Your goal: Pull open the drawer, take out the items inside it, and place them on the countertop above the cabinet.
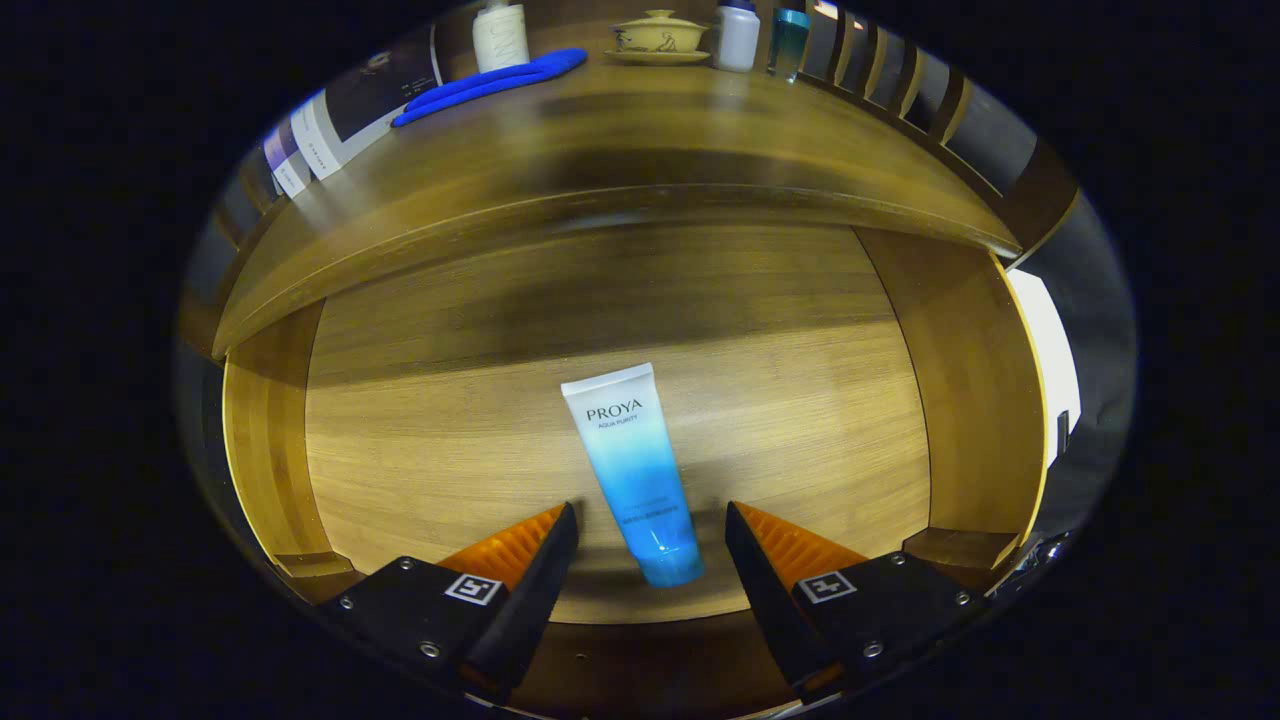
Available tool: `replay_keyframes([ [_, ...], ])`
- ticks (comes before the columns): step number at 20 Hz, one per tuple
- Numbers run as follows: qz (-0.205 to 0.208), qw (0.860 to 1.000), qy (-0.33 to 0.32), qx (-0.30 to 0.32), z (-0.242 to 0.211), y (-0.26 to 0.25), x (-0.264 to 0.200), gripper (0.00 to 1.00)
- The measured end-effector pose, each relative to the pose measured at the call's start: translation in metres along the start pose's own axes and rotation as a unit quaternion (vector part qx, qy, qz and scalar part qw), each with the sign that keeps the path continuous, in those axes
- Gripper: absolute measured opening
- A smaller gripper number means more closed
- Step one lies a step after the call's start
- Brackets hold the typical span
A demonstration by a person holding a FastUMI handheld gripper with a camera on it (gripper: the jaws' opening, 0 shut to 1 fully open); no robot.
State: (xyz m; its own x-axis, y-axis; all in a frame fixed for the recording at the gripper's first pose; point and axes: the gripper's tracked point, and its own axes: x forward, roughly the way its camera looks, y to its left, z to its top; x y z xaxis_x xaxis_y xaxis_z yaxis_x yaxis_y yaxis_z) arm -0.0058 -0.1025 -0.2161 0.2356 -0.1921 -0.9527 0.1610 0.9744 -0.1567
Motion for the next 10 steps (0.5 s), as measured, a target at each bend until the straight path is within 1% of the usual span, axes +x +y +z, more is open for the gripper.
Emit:
replay_keyframes([
  [2,0.004,1.000,0.003,0.009,0.001,-0.002,0.006,0.84],
  [3,0.015,1.000,0.004,0.014,0.000,0.002,0.008,0.72],
  [5,0.025,1.000,0.003,0.014,0.001,0.004,0.013,0.57],
  [7,0.023,1.000,-0.009,0.005,0.002,0.003,0.013,0.51],
  [10,0.017,0.999,-0.030,-0.004,0.003,0.003,0.011,0.44],
])
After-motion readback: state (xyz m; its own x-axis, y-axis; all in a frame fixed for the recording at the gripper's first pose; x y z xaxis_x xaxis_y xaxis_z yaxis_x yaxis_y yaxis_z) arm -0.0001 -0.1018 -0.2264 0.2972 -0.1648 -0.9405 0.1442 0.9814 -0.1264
